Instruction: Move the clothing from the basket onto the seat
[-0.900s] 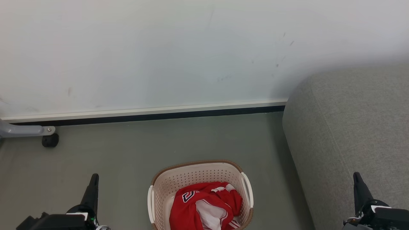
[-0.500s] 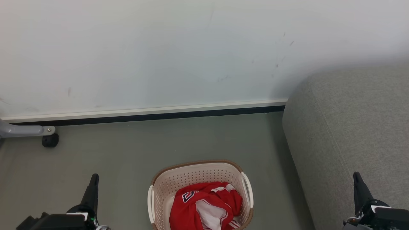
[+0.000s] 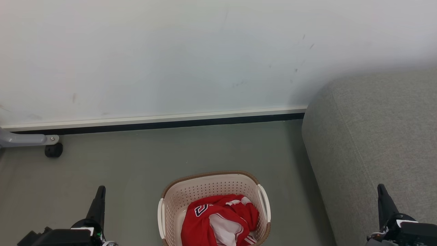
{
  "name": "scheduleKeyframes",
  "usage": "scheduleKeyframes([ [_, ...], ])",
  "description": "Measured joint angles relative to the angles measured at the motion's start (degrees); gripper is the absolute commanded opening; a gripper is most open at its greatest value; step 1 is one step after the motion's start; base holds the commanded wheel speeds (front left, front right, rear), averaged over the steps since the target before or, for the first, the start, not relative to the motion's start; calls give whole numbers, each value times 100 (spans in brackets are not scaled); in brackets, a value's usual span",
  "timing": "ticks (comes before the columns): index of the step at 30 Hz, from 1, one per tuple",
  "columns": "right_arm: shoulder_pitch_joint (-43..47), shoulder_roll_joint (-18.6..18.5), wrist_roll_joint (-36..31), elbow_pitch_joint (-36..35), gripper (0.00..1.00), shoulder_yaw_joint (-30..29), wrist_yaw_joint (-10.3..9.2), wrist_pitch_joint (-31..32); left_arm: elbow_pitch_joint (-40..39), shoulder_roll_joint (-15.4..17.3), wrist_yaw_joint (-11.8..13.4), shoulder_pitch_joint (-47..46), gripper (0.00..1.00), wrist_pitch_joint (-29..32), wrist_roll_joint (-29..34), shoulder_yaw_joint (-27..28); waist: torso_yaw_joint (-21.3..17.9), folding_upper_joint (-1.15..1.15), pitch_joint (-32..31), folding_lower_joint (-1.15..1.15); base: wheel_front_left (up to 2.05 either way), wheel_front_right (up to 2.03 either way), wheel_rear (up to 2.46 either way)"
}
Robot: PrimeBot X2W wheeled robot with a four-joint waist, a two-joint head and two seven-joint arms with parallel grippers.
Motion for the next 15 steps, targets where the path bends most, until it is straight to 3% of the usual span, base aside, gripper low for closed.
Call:
scheduleKeyframes([
  [15, 0, 0, 0, 0, 0, 0, 0, 0, 0, 0, 0, 0, 0, 0, 0, 0, 0, 0, 0, 0, 0, 0, 0],
])
